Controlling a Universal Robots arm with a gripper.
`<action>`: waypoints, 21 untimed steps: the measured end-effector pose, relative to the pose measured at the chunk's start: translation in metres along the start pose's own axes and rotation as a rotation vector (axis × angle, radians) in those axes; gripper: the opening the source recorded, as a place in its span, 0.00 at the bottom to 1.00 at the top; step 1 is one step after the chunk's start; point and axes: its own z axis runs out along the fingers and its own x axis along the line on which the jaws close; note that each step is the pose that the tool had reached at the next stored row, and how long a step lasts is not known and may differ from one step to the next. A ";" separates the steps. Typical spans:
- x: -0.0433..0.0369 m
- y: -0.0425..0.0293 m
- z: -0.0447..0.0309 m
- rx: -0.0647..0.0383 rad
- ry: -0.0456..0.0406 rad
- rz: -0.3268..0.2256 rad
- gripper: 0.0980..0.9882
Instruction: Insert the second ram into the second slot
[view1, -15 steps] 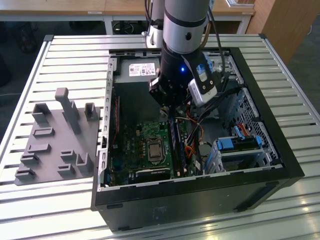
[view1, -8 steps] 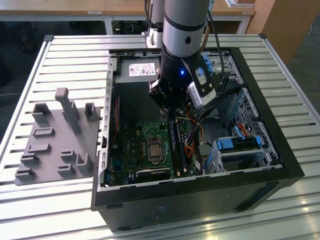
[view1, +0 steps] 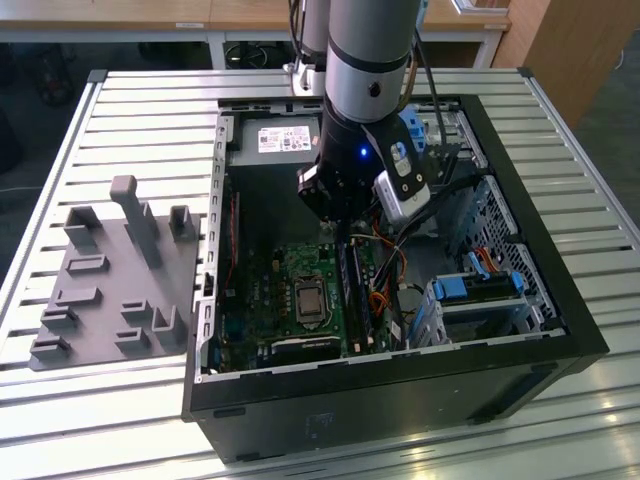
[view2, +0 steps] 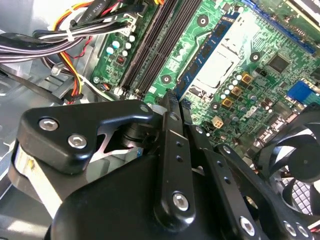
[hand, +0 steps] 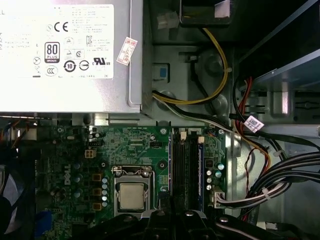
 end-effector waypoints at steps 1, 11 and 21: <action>0.0000 0.0000 0.0008 0.000 0.0001 0.000 0.04; 0.0000 -0.0001 0.0041 0.001 0.0005 0.000 0.04; -0.0001 -0.0003 0.0068 0.001 0.0039 0.000 0.04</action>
